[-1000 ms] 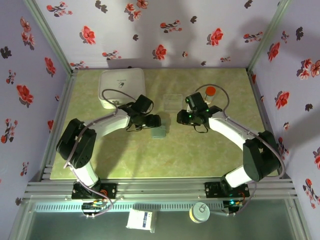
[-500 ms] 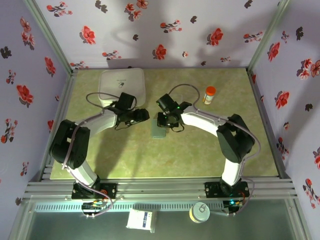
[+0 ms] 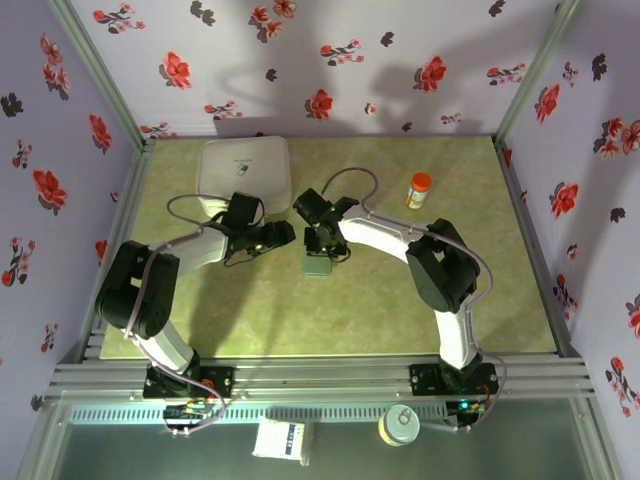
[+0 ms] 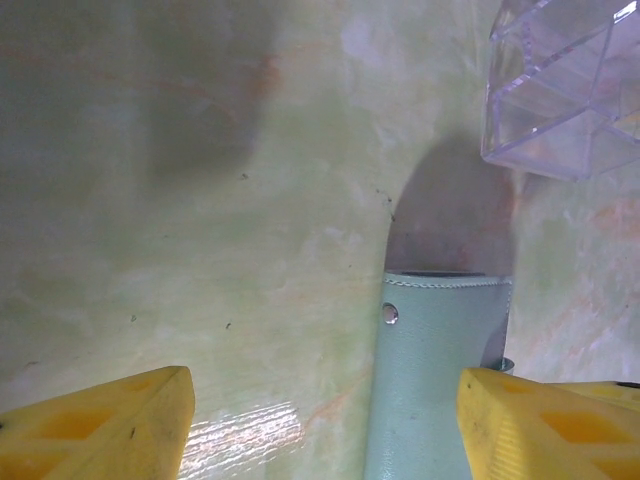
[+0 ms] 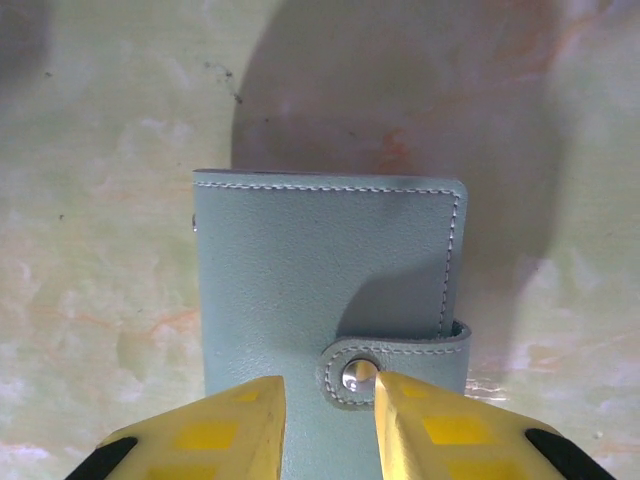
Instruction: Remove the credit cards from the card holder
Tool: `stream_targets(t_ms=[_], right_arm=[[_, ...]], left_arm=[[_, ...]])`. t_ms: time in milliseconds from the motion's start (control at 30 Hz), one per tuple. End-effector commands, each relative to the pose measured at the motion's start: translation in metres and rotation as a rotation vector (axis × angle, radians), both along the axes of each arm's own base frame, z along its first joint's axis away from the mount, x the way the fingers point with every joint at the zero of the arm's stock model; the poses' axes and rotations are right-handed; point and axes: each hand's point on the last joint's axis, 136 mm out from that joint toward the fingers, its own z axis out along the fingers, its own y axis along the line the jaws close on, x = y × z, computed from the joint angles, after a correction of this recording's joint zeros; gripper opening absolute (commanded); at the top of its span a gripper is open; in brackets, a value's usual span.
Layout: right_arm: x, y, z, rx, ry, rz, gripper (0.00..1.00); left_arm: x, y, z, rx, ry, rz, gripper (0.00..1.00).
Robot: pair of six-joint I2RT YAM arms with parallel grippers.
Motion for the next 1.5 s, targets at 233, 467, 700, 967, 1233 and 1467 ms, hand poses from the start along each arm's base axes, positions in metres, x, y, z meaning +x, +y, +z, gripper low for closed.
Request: stream_targets(t_ms=[233, 467, 700, 967, 1233, 1467], right_arm=[[-0.005, -0.007, -0.022, -0.097, 0.058, 0.023, 0.31], [-0.008, -0.01, -0.03, -0.111, 0.07, 0.031, 0.29], [-0.009, -0.013, -0.033, -0.089, 0.068, 0.036, 0.22], [-0.01, -0.017, -0.032, -0.043, 0.058, 0.033, 0.11], [-0.007, -0.022, -0.025, 0.038, 0.026, 0.022, 0.03], [-0.006, -0.024, -0.026, 0.064, 0.023, 0.03, 0.0]], left_arm=[[0.002, -0.001, 0.0, -0.016, -0.008, -0.039, 0.69], [-0.006, -0.008, -0.001, -0.042, 0.017, -0.072, 0.63], [-0.01, -0.021, -0.001, -0.049, 0.034, -0.094, 0.63], [-0.015, -0.048, 0.0, -0.051, 0.055, -0.144, 0.62], [-0.026, -0.067, -0.011, -0.059, 0.115, -0.151, 0.36], [-0.036, -0.073, -0.026, -0.075, 0.166, -0.153, 0.14]])
